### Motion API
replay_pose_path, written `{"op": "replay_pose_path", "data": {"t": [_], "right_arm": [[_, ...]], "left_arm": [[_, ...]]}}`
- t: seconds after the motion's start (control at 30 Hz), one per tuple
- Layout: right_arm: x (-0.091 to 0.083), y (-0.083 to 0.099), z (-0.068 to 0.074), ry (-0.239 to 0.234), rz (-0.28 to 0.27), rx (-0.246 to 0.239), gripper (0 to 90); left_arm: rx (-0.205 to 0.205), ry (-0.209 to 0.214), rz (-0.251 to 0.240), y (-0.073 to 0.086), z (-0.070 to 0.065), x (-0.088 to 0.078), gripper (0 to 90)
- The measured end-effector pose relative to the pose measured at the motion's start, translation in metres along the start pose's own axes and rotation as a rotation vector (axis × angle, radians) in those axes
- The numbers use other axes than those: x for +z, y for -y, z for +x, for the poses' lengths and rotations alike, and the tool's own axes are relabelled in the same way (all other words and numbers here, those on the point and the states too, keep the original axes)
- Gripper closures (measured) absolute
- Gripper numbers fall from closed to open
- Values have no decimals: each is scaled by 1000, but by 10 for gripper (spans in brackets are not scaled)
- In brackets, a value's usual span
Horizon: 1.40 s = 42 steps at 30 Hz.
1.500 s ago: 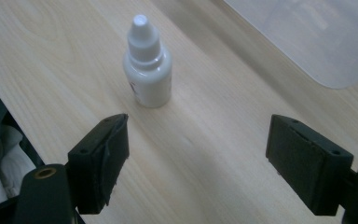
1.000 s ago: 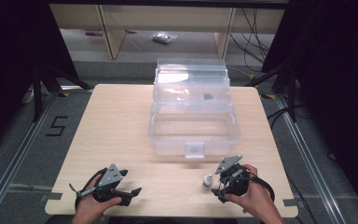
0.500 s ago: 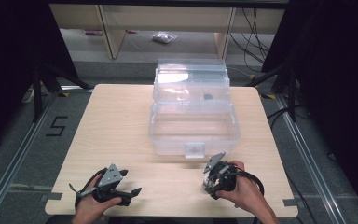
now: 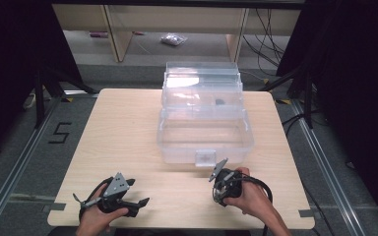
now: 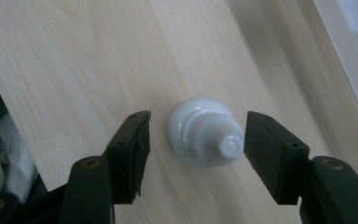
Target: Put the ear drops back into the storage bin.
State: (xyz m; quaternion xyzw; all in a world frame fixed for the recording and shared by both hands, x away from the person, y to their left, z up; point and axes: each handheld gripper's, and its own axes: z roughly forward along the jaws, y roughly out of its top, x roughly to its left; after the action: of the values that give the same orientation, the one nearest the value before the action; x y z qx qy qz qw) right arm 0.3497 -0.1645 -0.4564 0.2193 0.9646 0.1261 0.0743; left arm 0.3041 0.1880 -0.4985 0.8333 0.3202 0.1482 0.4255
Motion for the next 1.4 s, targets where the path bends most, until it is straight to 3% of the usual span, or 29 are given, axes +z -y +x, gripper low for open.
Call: {"op": "replay_pose_path", "data": {"t": [0.23,0.27,0.37,0.43,0.47,0.53,0.67,0.73,0.83,0.9,1.0,1.17,1.2,1.3,1.4], "right_arm": [[3,-4,1,-21,46,-10,465],[3,-4,0,-22,38,-36,468],[4,-5,2,-17,64,4,477],[6,-6,0,-17,56,-25,484],[6,-6,1,-17,74,7,486],[8,-8,-1,-23,70,-13,495],[10,-9,0,-20,87,3,541],[11,-10,-1,-28,87,-30,579],[10,-11,0,-30,85,-29,599],[8,-11,1,-19,76,-40,599],[5,-11,0,-22,73,-45,600],[-3,-8,-4,-27,53,-17,600],[-8,-7,-7,-18,46,2,601],[-12,-6,-12,-13,15,-30,600],[-19,-5,-14,-11,-14,-9,600]], "left_arm": [[1,1,-2,0,0,0,170],[2,1,1,0,0,0,170],[2,1,1,0,0,0,170],[1,1,1,0,0,0,170],[1,1,1,0,0,0,170],[1,2,1,0,0,0,170],[13,0,11,0,1,-1,170],[13,1,11,0,1,-1,170],[0,2,0,0,0,0,170],[20,-4,0,0,2,0,170],[-3,5,-10,0,0,1,170],[19,-6,2,0,2,0,170],[44,-23,1,0,3,0,170],[44,-18,5,0,4,0,170],[47,-14,7,0,4,0,170]]}}
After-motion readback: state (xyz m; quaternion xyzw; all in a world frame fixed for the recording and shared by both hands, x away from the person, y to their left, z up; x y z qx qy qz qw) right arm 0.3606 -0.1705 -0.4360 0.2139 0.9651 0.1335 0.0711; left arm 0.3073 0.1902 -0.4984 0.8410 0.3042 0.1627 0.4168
